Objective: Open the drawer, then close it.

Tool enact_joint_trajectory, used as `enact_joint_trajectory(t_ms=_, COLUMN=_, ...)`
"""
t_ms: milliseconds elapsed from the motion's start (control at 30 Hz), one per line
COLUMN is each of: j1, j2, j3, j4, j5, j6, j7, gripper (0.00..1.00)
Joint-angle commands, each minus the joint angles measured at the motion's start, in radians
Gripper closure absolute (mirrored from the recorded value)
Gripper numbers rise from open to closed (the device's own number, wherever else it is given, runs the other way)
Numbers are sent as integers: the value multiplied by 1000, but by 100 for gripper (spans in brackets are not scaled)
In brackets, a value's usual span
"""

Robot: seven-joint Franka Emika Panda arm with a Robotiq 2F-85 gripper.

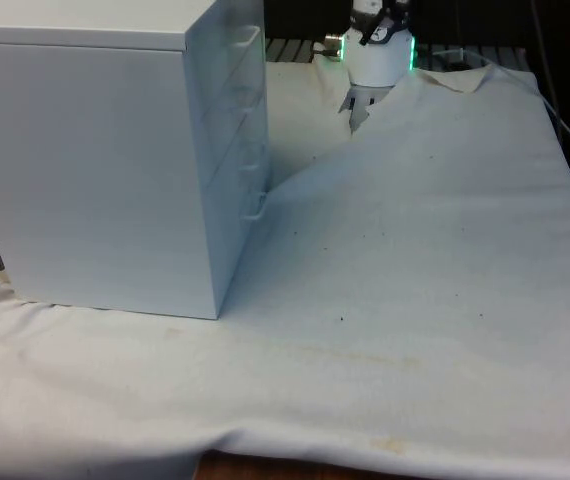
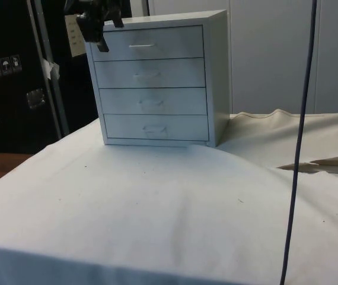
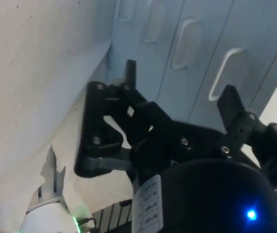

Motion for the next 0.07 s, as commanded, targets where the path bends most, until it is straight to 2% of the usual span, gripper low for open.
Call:
enact_joint_trajectory(t_ms=0, j1=0, j2=0, j3=0, j4=0, j5=0, j6=0, j7=0, gripper=1)
enact_joint_trajectory(t_ms=33, j1=0, j2=0, j3=0, j4=1, j5=-1, j6=-1, j7=0, gripper=1)
